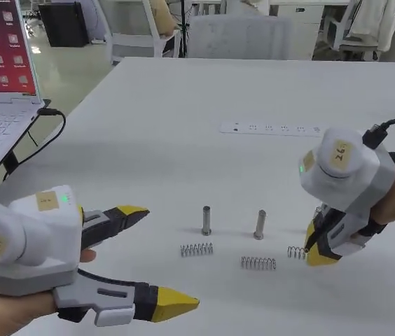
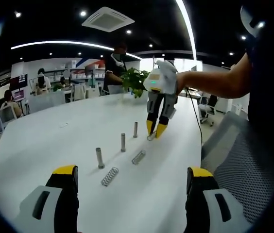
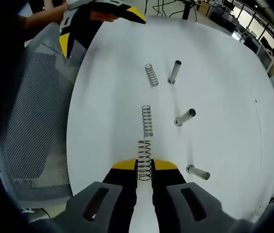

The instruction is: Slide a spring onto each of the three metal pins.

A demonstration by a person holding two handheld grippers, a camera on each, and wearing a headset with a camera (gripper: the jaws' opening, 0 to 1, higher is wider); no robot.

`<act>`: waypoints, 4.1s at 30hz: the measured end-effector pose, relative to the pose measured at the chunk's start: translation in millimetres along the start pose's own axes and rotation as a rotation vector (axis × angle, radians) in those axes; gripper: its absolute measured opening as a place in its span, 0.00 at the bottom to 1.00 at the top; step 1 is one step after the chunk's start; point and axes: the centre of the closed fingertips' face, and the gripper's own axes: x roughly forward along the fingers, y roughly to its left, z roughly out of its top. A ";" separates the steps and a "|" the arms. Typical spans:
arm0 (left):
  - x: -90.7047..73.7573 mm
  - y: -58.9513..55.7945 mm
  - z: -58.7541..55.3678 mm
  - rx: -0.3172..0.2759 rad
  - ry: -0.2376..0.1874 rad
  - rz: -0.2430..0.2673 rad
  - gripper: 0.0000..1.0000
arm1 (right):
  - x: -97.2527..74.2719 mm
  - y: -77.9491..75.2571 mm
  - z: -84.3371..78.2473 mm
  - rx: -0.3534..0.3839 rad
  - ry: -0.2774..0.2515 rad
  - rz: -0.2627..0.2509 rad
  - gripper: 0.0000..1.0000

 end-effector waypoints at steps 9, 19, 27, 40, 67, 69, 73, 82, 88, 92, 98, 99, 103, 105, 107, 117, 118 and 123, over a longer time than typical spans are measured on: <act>11.7 -1.7 -4.8 0.005 0.015 -0.047 0.82 | 0.9 8.6 19.3 -0.023 -0.026 0.014 0.08; 20.2 -6.3 -8.4 0.026 0.028 -0.088 0.74 | 3.5 15.4 34.5 -0.054 -0.029 0.027 0.08; 24.9 -11.7 -7.9 0.042 0.028 -0.115 0.69 | 3.6 21.0 44.9 -0.070 -0.041 0.035 0.08; 29.5 -18.2 -3.1 0.054 0.014 -0.143 0.62 | 1.5 26.5 55.9 -0.095 -0.048 0.039 0.08; 45.2 -35.6 5.2 0.137 0.026 -0.252 0.47 | 2.8 38.0 71.4 -0.138 -0.046 0.056 0.08; 45.8 -37.8 6.4 0.144 0.020 -0.262 0.44 | 3.0 38.6 72.6 -0.140 -0.046 0.056 0.08; 48.2 -41.3 7.5 0.156 0.018 -0.277 0.41 | 3.3 40.8 74.4 -0.139 -0.052 0.059 0.08; 53.8 -47.2 7.3 0.190 0.019 -0.309 0.34 | 2.0 43.5 75.3 -0.145 -0.051 0.057 0.08; 56.4 -49.0 9.8 0.208 0.010 -0.319 0.29 | 1.2 44.8 77.0 -0.151 -0.052 0.057 0.08; 58.5 -50.7 9.7 0.223 0.008 -0.327 0.25 | 1.4 45.6 78.1 -0.153 -0.052 0.058 0.08; 60.4 -50.1 10.4 0.236 -0.001 -0.327 0.19 | 0.9 46.6 80.0 -0.157 -0.053 0.058 0.08; 60.5 -50.0 10.3 0.237 -0.001 -0.326 0.19 | 0.9 46.7 80.1 -0.157 -0.054 0.058 0.08; 61.0 -49.4 10.9 0.238 -0.008 -0.323 0.15 | 0.3 46.9 81.0 -0.158 -0.055 0.057 0.08; 61.3 -48.8 11.7 0.235 -0.013 -0.320 0.12 | 0.5 47.1 81.2 -0.159 -0.054 0.057 0.08; 61.7 -48.7 11.6 0.237 -0.014 -0.319 0.10 | 0.9 47.8 81.0 -0.158 -0.054 0.059 0.08; 63.5 -49.8 8.5 0.250 -0.007 -0.325 0.03 | 1.3 48.2 81.1 -0.155 -0.054 0.059 0.08; 63.6 -50.1 8.0 0.250 -0.005 -0.326 0.03 | 1.2 48.1 81.0 -0.154 -0.054 0.059 0.08; 63.8 -50.0 7.6 0.250 -0.003 -0.325 0.02 | 1.1 48.2 80.8 -0.153 -0.056 0.058 0.08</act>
